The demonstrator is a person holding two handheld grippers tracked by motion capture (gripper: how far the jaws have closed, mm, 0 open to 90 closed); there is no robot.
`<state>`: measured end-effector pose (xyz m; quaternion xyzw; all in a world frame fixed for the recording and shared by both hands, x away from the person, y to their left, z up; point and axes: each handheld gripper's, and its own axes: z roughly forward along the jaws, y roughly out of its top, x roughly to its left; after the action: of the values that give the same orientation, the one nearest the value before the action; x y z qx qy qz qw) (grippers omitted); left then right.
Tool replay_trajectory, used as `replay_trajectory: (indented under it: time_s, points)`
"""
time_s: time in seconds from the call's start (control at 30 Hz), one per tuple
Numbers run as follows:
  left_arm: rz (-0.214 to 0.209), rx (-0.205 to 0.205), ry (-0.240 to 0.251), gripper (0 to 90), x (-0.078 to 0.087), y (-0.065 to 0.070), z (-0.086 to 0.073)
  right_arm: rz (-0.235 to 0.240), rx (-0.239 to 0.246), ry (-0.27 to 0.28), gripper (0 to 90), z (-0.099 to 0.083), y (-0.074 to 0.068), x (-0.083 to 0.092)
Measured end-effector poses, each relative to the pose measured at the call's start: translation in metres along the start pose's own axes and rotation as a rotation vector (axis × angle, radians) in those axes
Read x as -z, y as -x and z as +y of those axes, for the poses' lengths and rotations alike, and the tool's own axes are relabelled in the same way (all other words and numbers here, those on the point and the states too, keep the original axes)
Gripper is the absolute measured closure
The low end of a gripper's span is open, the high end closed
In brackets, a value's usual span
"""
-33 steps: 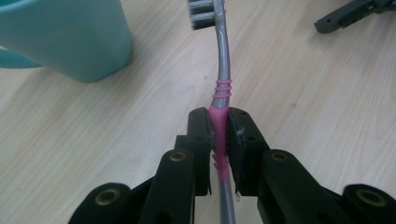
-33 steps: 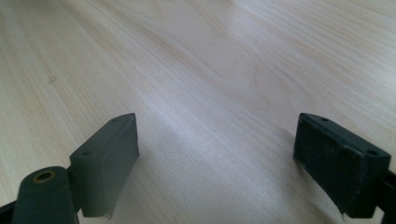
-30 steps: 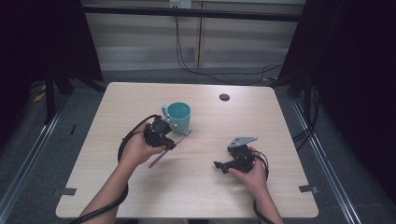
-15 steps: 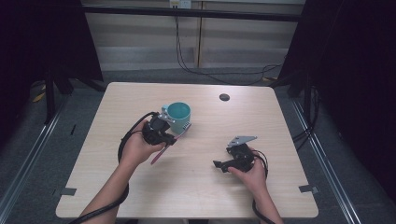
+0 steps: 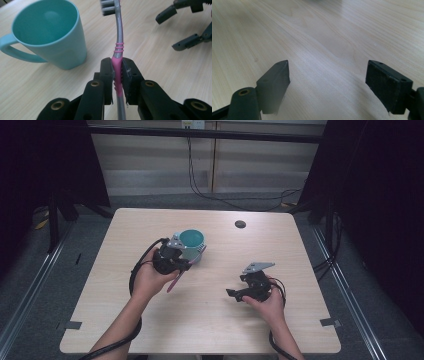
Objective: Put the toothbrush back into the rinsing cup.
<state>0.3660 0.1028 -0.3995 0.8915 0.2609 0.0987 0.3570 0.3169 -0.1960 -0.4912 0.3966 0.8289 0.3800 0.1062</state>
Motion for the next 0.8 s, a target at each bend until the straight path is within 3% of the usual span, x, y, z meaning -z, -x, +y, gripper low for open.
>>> replay_trajectory:
  time_s: [0.3,0.63,0.7,0.8]
  points:
    - [0.039,0.037,0.103,79.9,0.012,-0.006,0.004,-0.011,-0.007,-0.014,17.8,-0.010,0.004,-0.005]
    - [0.059,0.072,0.157,79.9,0.019,-0.012,0.007,-0.046,0.026,-0.021,15.7,-0.011,0.000,-0.008]
    - [0.040,0.083,0.169,79.9,0.020,-0.014,0.007,-0.045,0.026,-0.023,15.6,-0.013,0.000,-0.010]
    - [0.045,0.083,0.186,79.9,0.022,-0.015,0.010,-0.052,0.034,-0.016,14.3,-0.015,0.001,-0.010]
